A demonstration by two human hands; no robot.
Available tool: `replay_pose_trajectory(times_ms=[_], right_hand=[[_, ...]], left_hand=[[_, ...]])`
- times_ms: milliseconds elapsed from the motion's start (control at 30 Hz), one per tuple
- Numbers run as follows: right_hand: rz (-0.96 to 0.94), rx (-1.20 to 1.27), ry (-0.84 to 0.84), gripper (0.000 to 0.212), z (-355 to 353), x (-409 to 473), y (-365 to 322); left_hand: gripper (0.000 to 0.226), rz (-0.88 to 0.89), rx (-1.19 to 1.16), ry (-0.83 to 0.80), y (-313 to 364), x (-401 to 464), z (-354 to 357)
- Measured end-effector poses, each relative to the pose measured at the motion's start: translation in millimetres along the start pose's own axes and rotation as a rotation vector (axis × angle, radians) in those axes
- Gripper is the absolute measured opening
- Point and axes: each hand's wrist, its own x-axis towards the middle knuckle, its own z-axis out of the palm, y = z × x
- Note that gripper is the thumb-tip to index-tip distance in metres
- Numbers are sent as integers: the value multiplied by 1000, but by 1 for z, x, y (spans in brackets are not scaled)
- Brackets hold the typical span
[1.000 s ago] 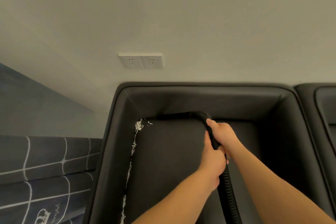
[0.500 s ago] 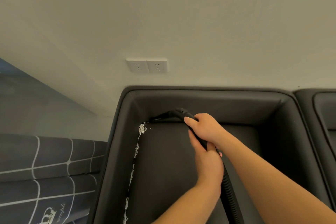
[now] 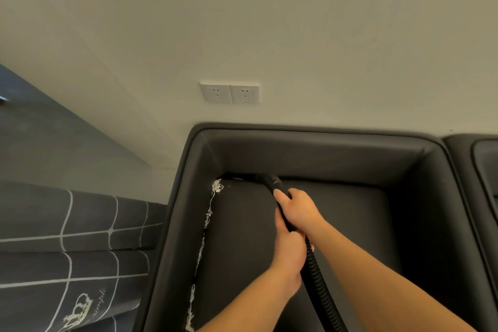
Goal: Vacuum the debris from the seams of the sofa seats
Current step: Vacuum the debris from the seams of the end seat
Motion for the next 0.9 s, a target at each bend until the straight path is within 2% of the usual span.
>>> replay_pose_trajectory(times_ms=[267,400,633,900], right_hand=[[-183,-280,-41,40,39,-42,-18],[-281,-443,-77,39,54,-63,-23],[-330,-543,-117,37,86,-91,-21],[-326,-562,-124,40,83,-121,-2]], left_hand=[[66,61,-151,118,-26,-37,-29],[64,44,-260,115,-36,-58,-45],[68,-13,-356,115,-58,-75,-80],[79,-68,-321,-72,-70,-99,-103]])
